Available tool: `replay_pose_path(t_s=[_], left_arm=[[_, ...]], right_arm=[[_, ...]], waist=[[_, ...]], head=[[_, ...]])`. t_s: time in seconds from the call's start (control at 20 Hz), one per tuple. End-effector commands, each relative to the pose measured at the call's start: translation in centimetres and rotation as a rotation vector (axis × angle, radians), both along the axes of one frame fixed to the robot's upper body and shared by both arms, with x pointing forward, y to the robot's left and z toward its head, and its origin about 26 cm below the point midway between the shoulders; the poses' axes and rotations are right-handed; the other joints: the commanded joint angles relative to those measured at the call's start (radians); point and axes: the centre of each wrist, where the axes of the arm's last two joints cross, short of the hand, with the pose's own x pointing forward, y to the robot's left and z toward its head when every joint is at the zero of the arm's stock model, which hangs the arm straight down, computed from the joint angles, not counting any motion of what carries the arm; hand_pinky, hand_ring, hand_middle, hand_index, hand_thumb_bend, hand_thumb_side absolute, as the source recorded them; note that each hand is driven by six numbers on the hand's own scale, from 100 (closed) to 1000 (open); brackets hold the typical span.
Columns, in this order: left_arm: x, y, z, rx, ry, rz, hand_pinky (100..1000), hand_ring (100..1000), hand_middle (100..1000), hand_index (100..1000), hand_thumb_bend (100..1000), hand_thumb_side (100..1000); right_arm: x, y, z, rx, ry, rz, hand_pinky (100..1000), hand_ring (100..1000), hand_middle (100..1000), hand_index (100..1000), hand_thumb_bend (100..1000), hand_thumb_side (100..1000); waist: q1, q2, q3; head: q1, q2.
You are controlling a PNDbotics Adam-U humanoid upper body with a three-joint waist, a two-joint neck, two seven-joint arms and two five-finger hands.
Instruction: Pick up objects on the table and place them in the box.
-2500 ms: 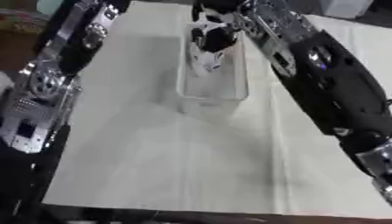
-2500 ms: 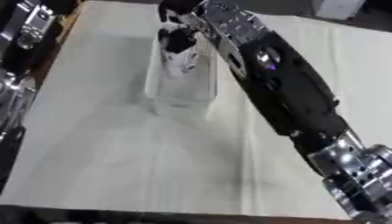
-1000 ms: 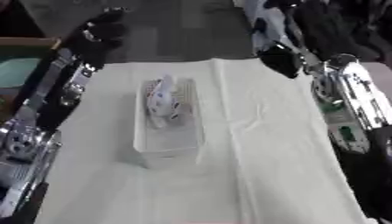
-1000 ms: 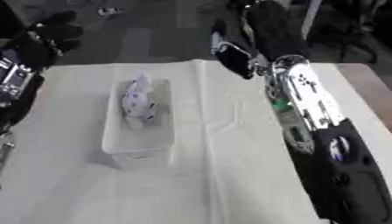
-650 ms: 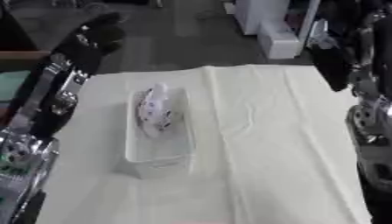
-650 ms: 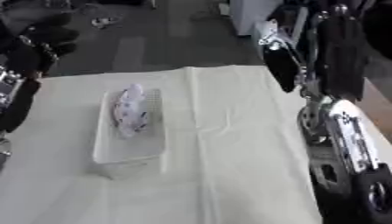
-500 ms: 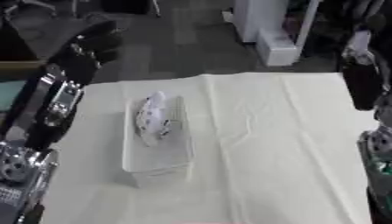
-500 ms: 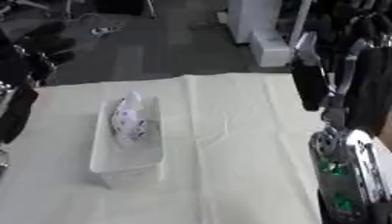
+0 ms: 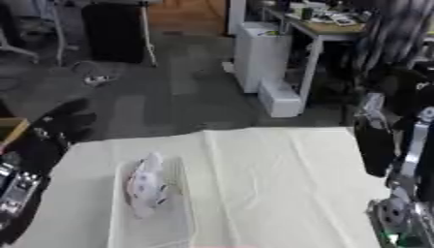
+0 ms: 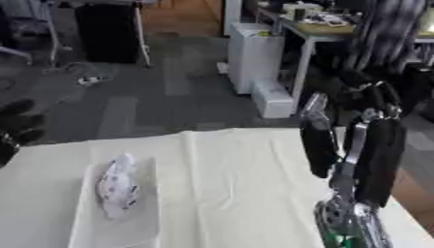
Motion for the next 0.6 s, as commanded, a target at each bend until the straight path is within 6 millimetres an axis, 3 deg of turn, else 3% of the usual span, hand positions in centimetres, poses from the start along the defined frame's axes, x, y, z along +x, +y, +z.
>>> replay_pose_path(t_s=[0.05,0.2,0.4,0.6], left_arm=[[-0.3,-0.2,1.2,0.001,-0.039,-0.022,891,921,920,848,150,884],[-0.2,-0.7,1.1,-0.006,-0.034,-0.043,889,917,918,848,150,879],[-0.1,-1.1,0.7,-0.025,-0.015,-0.064,885,910,915,849,150,872],[0.0,-1.6,0.4,-0.044,-0.003,-0.083,880,899,910,849,150,862]], right_arm=[[-0.3,0.1,0.8,0.002,-0.043,0.01,309,478,619,751,100,749],[-0.4,0.4,0.5,-0.004,-0.03,0.03,312,478,618,750,100,751],[-0.5,1.0,-0.4,-0.016,-0.006,0.059,313,475,615,749,100,755],[-0.7,1.7,-1.2,-0.03,0.016,0.087,317,475,614,748,100,756]], waist=[[0.001,-0.019,0.002],[0.005,-0.04,-0.001],[0.013,-0.082,-0.01],[0.019,-0.125,-0.019]], head=[[-0.033,-0.05],[-0.003,-0.093],[0.036,-0.119],[0.05,-0.098]])
